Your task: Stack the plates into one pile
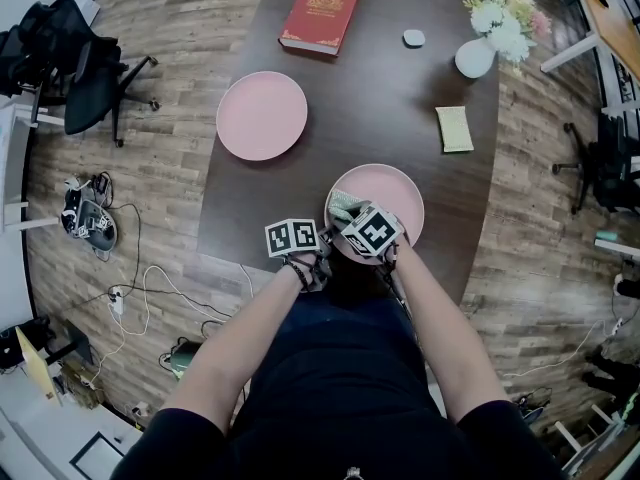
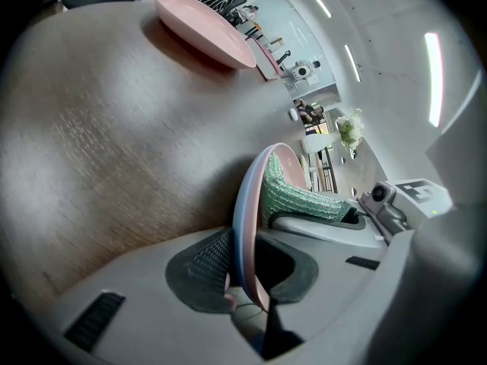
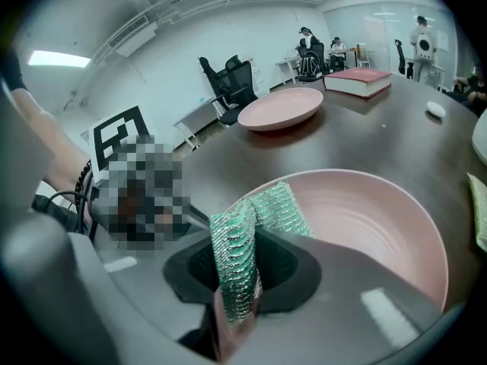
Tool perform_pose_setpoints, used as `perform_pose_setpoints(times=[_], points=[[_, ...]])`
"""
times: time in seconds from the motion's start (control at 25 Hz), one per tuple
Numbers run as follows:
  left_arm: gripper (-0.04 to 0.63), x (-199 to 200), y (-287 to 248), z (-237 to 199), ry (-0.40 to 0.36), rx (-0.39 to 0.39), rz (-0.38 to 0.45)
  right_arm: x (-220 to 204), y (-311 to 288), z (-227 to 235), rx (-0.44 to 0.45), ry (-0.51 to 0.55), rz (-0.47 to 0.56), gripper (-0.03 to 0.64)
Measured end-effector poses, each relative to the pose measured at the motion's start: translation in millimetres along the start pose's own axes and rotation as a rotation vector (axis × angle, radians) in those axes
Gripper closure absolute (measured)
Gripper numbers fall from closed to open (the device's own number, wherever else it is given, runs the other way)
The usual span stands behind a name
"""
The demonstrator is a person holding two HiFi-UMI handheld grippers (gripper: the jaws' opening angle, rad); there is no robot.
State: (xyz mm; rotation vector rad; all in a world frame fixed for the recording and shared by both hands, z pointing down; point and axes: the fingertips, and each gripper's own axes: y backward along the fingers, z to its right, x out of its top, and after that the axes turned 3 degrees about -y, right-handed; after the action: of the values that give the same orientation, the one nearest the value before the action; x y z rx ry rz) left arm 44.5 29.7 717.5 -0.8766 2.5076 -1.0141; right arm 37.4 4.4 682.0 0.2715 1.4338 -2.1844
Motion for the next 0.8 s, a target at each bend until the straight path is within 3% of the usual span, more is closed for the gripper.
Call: perform_pose_setpoints(times=[0.44,0.8], points=[[0.545,-1,-1,0,0.007,0.000,0.002,-3,0,2,-0.009,0.001,-0.036,0.532],[0.545,0,-1,-2,0.018,0.022,0.018,-10,4,-3,-0.072,0.025,-0.109,0.532]])
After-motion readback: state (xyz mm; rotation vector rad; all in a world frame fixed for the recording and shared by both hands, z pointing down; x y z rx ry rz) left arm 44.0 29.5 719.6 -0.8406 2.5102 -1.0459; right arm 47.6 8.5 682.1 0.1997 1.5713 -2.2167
